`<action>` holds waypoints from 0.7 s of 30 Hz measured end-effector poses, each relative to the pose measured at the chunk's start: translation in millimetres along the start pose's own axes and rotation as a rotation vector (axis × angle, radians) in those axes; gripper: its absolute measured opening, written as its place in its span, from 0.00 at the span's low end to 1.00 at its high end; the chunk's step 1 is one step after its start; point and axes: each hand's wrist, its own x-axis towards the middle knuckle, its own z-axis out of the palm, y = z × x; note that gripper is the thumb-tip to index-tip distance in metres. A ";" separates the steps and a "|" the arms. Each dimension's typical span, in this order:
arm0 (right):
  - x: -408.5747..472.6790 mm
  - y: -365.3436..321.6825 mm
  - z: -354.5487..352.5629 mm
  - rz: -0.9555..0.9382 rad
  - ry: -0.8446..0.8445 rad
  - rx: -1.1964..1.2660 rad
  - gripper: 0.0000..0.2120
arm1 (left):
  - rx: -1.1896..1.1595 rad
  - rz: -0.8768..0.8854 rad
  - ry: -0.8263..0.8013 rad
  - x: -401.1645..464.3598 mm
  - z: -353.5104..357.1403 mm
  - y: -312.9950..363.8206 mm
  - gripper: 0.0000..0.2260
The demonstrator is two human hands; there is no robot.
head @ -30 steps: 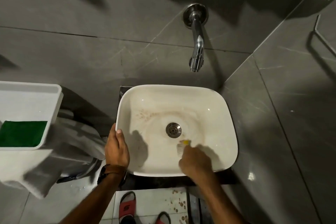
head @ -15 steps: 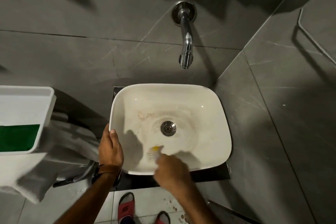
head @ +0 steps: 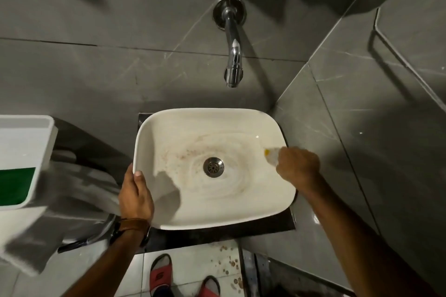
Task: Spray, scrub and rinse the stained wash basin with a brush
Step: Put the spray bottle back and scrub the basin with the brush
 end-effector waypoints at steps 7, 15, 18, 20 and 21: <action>-99.1 -80.7 -0.8 -0.269 -0.648 0.669 0.12 | 0.000 0.010 0.001 1.2 1.3 -1.2 0.22; -86.6 -83.5 6.5 -0.278 -0.507 0.379 0.20 | 0.031 -0.006 0.026 2.1 2.9 -8.3 0.21; -49.8 -11.3 14.0 -0.067 -0.291 0.062 0.22 | 0.032 -0.004 0.031 0.5 2.6 -5.9 0.20; -16.1 5.3 11.6 -0.009 -0.178 0.008 0.20 | 0.023 -0.008 0.014 0.1 2.2 -5.0 0.21; -0.8 2.3 10.9 -0.024 -0.094 0.007 0.16 | 0.019 -0.010 0.006 0.6 2.1 -5.2 0.21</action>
